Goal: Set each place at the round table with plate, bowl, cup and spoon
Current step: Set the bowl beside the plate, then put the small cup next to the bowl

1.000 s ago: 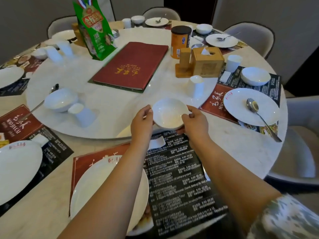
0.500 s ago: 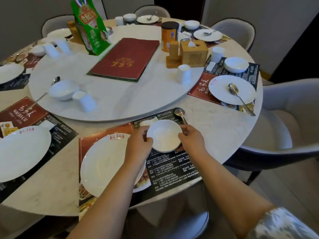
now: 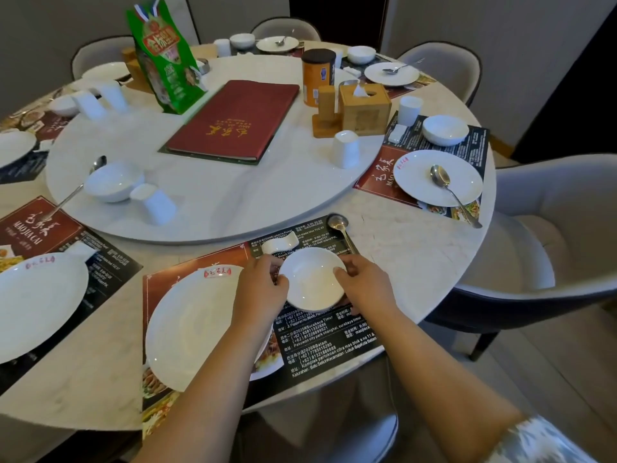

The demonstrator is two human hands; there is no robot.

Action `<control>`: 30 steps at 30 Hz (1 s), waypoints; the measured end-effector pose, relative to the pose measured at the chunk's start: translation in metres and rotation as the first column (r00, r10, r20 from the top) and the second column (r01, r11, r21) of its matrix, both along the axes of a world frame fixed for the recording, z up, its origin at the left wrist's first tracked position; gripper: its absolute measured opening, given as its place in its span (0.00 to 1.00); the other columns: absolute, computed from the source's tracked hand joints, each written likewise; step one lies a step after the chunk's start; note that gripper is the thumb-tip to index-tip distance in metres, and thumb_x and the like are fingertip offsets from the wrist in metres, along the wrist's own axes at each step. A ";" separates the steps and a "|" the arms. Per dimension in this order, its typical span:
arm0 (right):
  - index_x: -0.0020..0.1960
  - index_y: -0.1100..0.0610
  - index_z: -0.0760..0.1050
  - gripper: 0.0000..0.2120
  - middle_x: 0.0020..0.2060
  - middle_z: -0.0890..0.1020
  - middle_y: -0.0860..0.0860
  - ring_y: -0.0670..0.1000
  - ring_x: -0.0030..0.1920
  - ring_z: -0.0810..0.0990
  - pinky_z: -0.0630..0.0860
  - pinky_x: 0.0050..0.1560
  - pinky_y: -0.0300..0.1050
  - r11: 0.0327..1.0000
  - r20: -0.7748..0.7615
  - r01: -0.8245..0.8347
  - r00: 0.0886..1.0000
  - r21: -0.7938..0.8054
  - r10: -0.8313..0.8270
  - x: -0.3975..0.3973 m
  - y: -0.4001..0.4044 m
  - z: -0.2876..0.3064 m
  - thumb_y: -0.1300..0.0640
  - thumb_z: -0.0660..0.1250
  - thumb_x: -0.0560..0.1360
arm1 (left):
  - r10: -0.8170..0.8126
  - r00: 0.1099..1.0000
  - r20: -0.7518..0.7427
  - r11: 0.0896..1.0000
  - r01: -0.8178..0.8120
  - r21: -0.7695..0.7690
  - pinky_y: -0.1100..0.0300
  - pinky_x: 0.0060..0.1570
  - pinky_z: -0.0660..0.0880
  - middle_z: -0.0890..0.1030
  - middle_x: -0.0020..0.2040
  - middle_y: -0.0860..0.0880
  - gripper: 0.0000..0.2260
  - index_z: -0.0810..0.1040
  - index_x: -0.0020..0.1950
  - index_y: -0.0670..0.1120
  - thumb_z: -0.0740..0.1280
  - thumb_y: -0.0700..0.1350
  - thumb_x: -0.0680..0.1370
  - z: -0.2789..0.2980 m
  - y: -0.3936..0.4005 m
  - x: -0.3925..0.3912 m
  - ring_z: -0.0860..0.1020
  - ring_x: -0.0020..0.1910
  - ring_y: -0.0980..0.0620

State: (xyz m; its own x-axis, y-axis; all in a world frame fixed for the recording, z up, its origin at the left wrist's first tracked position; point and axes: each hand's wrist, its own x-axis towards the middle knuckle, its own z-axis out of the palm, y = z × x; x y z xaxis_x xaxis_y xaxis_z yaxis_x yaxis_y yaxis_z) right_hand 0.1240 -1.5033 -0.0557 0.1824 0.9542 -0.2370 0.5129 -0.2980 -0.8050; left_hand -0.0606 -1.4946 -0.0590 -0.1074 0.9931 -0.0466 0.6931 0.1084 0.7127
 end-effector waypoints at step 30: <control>0.75 0.55 0.58 0.36 0.69 0.70 0.56 0.58 0.70 0.66 0.66 0.68 0.52 0.919 0.095 0.106 0.984 0.380 -0.153 0.039 0.291 0.004 0.54 0.73 0.73 | 0.237 0.685 0.689 0.966 -0.092 -0.241 0.56 0.57 0.78 0.80 0.60 0.48 0.16 0.76 0.66 0.46 0.56 0.37 0.81 0.009 0.264 0.113 0.80 0.55 0.50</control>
